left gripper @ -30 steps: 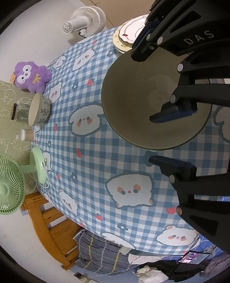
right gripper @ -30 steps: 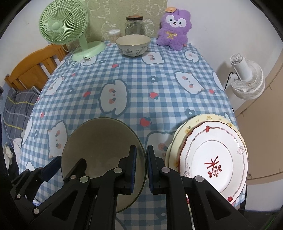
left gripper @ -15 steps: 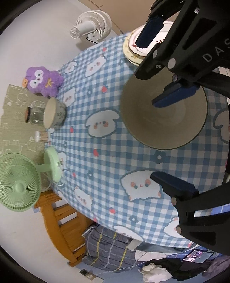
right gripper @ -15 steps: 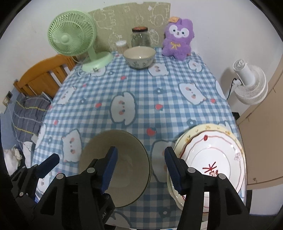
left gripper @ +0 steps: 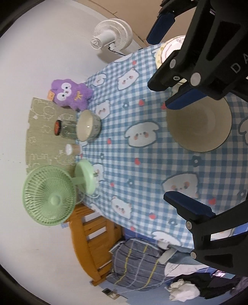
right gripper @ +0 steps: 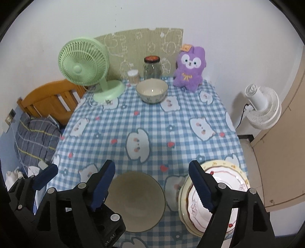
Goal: Organize plates and bowls
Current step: 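Move both grippers toward the floral bowl beside the purple plush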
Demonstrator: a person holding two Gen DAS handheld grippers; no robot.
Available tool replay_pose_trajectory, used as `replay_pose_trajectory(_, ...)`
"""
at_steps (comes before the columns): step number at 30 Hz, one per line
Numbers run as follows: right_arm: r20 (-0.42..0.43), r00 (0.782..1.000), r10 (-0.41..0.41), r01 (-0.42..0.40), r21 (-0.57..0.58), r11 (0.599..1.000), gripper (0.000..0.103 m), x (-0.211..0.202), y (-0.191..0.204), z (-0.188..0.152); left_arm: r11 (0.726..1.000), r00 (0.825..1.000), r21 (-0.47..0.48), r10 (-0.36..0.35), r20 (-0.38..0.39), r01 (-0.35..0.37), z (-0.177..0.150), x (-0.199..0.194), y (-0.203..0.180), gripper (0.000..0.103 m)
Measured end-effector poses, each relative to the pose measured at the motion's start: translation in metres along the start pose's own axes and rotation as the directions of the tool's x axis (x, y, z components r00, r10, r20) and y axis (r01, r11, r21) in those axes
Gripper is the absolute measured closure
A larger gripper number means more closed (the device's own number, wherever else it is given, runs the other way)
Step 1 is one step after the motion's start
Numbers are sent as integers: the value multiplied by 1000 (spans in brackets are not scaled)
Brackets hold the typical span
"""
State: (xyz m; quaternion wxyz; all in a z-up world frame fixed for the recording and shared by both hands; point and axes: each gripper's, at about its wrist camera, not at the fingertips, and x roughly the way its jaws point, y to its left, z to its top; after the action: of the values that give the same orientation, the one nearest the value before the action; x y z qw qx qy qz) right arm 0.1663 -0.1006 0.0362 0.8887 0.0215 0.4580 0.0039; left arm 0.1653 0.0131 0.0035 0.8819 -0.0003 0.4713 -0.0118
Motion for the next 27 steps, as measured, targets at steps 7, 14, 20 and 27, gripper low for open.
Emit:
replay_pose_trajectory(7, 48, 998, -37, 35, 38, 999, 19, -13, 10, 22, 1000, 999, 29, -13, 49, 12, 27, -14, 9, 9)
replay_pose_trajectory(14, 54, 997, -61, 58, 55, 997, 19, -14, 12, 42, 998, 998, 58, -27, 65, 23, 50, -15, 13, 7)
replay_pose_trajectory(20, 65, 997, -50, 48, 44, 998, 19, -9, 6, 64, 998, 997, 57, -33, 74, 29, 69, -13, 9, 7)
replay_pose_trajectory(27, 82, 997, -7, 6, 6, 1000, 19, 4, -9, 96, 1000, 995, 25, -7, 97, 4, 95, -5, -4, 7)
